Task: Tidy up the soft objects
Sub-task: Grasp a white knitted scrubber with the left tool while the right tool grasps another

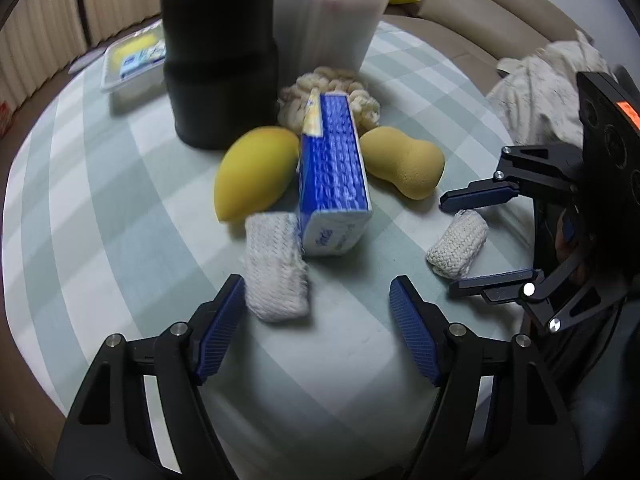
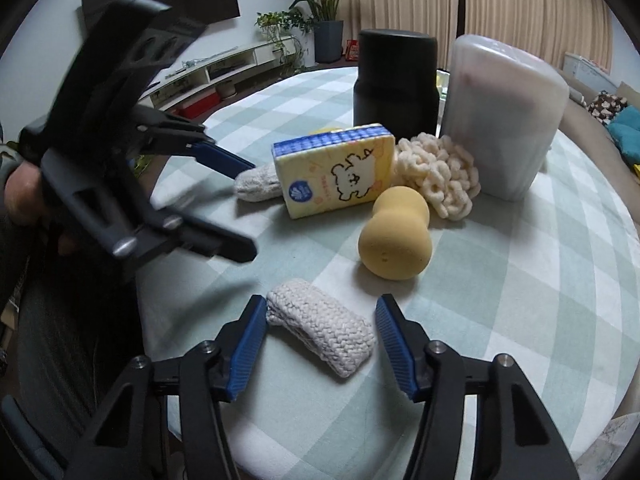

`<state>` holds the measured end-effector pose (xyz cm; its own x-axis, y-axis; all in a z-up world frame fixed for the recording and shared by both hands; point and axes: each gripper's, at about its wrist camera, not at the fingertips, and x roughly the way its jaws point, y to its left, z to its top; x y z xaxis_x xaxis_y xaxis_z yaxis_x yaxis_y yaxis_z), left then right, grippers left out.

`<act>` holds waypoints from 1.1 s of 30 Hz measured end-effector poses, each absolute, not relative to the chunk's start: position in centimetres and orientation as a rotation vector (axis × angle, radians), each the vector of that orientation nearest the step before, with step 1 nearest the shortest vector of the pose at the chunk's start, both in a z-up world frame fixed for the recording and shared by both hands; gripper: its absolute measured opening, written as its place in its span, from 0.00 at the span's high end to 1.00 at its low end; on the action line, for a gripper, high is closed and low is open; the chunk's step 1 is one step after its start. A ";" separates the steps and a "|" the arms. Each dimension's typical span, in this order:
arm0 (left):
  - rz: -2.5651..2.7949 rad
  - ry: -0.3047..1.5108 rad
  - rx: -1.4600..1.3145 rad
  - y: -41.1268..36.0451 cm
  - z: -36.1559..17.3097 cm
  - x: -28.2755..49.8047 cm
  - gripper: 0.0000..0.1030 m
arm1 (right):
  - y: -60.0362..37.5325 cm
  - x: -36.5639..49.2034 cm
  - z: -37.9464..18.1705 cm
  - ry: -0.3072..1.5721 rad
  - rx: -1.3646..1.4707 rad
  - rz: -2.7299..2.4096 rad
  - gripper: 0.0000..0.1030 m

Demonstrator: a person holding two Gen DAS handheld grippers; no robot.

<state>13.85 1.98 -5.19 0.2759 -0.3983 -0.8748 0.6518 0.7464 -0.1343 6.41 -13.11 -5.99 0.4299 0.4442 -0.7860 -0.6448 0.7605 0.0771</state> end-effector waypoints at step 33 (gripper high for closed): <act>-0.491 1.051 0.191 2.7 -5.2 13.9 0.75 | -12.6 6.2 -6.0 0.860 -0.380 0.737 0.57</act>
